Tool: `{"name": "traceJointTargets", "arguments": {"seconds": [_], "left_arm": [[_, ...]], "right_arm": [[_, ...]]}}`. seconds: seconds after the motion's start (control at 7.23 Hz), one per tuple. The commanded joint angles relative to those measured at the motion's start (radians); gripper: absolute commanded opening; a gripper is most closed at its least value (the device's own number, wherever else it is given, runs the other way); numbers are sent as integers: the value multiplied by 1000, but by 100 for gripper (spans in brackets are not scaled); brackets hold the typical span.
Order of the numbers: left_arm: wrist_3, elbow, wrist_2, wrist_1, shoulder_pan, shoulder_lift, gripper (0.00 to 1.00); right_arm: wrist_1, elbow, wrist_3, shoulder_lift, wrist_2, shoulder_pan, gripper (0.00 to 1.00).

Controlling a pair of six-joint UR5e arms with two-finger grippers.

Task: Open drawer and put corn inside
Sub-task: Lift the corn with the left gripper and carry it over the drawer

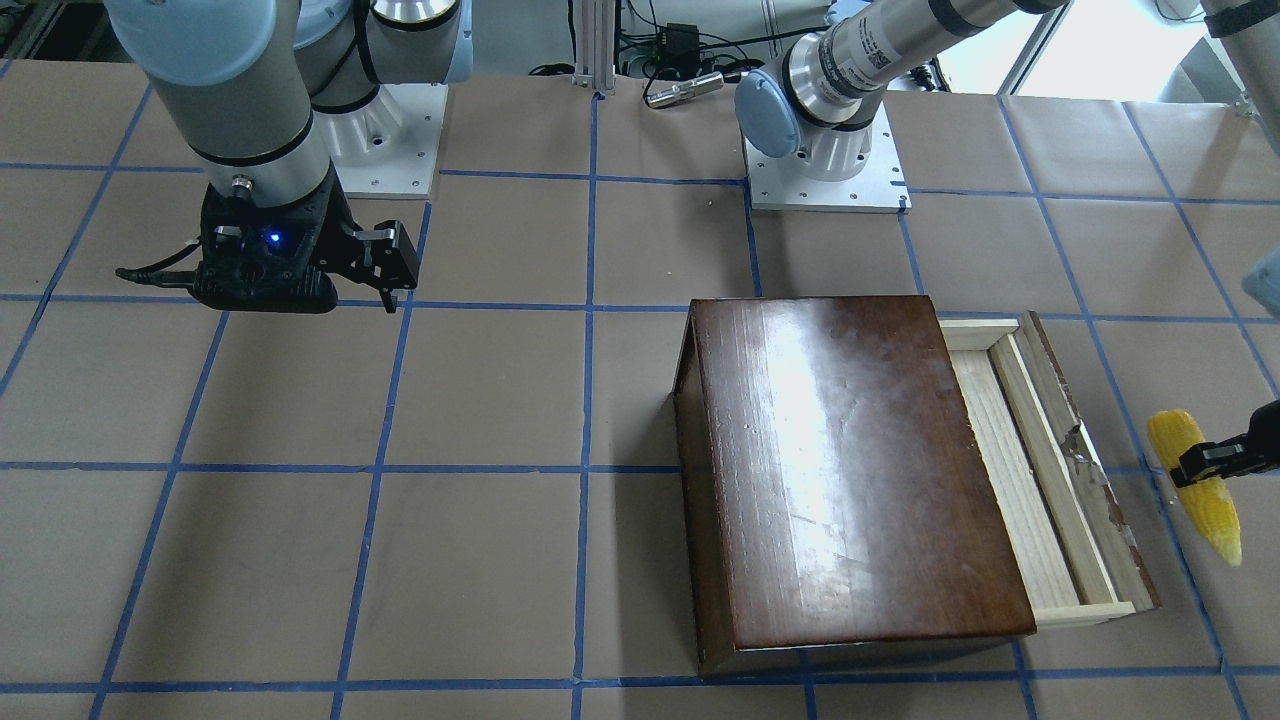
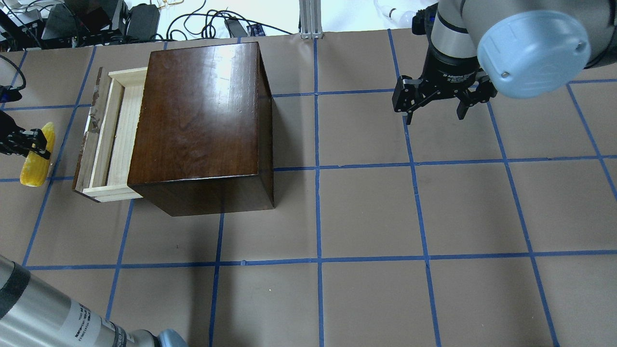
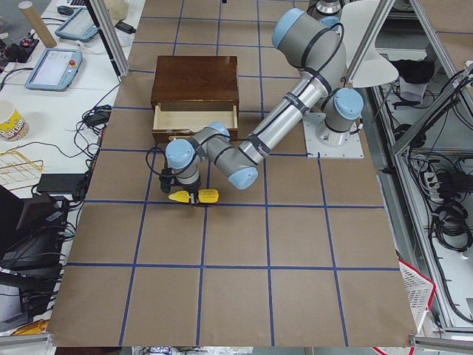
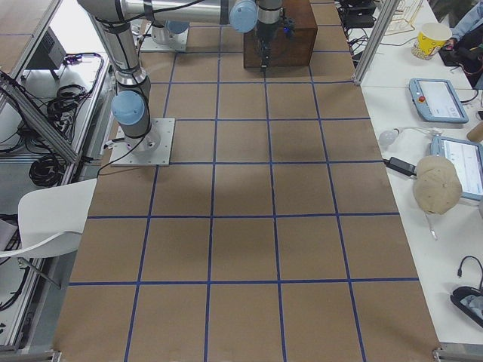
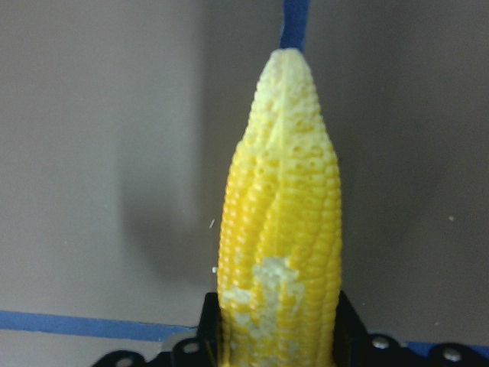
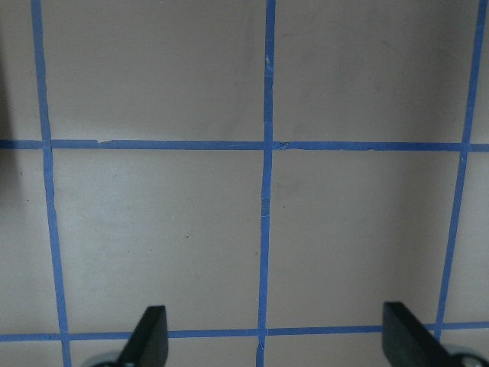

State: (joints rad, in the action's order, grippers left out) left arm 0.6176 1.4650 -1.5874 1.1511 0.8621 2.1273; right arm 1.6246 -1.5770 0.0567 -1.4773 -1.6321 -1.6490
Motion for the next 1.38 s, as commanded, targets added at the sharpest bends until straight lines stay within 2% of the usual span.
{"name": "traceJointTargets", "arguments": {"seconds": [0.0, 0.28, 0.41, 0.83, 1.11, 1.24], "left_arm": [[2, -110, 9, 185, 12, -76, 0], [-15, -253, 6, 416, 87, -131, 0], [-60, -273, 7, 449, 124, -153, 0], [-226, -270, 9, 467, 271, -223, 0], [-347, -256, 35, 467, 359, -216, 0], [-352, -240, 44, 458, 367, -198, 0]], "right_arm": [[0, 0, 0, 0, 0, 0, 100], [1, 0, 0, 0, 2, 0, 100], [0, 0, 0, 0, 2, 0, 100], [0, 0, 0, 0, 3, 0, 100], [1, 0, 0, 0, 2, 0, 100], [0, 0, 0, 0, 3, 0, 100]]}}
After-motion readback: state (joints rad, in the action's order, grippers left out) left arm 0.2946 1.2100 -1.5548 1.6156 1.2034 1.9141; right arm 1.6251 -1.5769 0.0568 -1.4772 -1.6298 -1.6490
